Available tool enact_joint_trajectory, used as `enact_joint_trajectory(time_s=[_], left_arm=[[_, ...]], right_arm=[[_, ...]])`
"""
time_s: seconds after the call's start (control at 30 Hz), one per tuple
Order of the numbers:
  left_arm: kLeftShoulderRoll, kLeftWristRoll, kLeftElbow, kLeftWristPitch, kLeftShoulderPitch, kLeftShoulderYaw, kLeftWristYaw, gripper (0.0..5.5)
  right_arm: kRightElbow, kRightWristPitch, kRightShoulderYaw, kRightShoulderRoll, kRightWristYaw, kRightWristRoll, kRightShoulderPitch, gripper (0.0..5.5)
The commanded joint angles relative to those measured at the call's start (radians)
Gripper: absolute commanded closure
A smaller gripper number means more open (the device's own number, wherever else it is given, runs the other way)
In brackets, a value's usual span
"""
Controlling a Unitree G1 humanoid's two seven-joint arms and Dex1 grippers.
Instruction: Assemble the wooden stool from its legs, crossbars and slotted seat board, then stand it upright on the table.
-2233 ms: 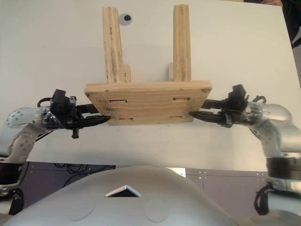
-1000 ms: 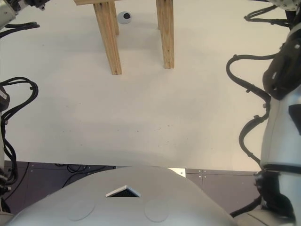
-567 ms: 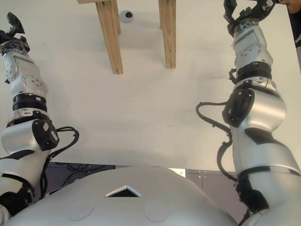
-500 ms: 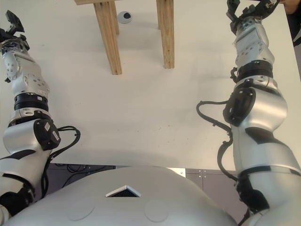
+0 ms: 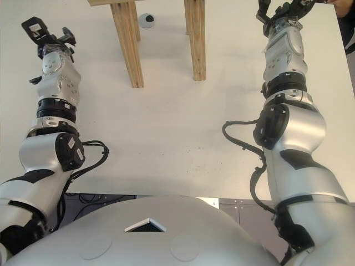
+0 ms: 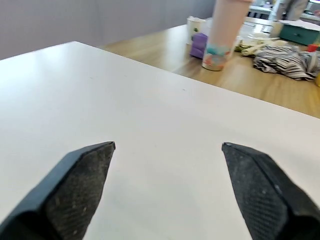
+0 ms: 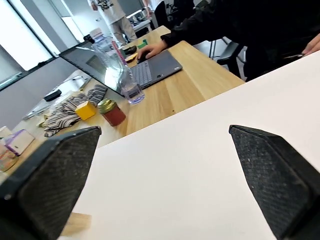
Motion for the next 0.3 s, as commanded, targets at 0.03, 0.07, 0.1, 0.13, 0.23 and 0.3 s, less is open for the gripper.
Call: enact_joint_trajectory(time_s=[0.03, 0.07, 0.1, 0.13, 0.23, 0.3], left_arm=[[-0.025, -0.052, -0.033, 0.09, 0.057, 0.03, -0.093, 1.56], [-0.025, -0.044, -0.034, 0.11, 0.054, 0.03, -0.085, 1.56], [-0.025, -0.035, -0.017, 0.059, 0.035, 0.033, -0.094, 1.56], [-0.011, 0.022, 0.008, 0.033, 0.007, 0.018, 0.003, 1.56], [0.005, 0.088, -0.007, -0.055, -0.006, -0.015, 0.008, 1.56], [0.006, 0.102, -0.017, -0.076, 0.002, -0.039, -0.062, 1.56]], right_arm=[[0.016, 0.035, 0.055, -0.048, 0.059, -0.072, -0.029, 0.78], [0.024, 0.058, 0.043, -0.047, 0.06, -0.063, -0.033, 0.78], [0.029, 0.075, 0.034, -0.044, 0.076, -0.054, -0.041, 0.78], [0.03, 0.093, 0.022, -0.039, 0.089, -0.042, -0.048, 0.78], [0.015, 0.086, -0.008, -0.025, 0.14, -0.018, -0.055, 0.78], [0.001, 0.067, -0.024, -0.025, 0.175, 0.002, -0.051, 0.78]])
